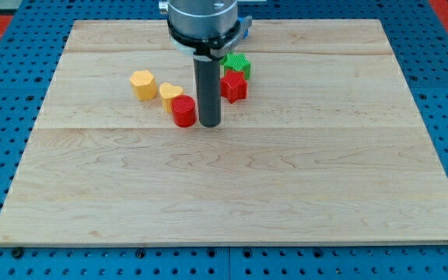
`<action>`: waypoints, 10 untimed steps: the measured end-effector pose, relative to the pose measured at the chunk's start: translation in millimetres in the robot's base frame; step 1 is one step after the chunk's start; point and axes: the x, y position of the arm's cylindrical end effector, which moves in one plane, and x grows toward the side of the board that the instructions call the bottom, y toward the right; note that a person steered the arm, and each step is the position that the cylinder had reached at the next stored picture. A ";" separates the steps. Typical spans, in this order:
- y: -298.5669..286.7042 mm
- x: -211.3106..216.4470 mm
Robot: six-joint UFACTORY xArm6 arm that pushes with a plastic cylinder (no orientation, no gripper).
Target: Move the red star between the yellow hexagon and yellow heart
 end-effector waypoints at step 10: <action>-75.6 -98.8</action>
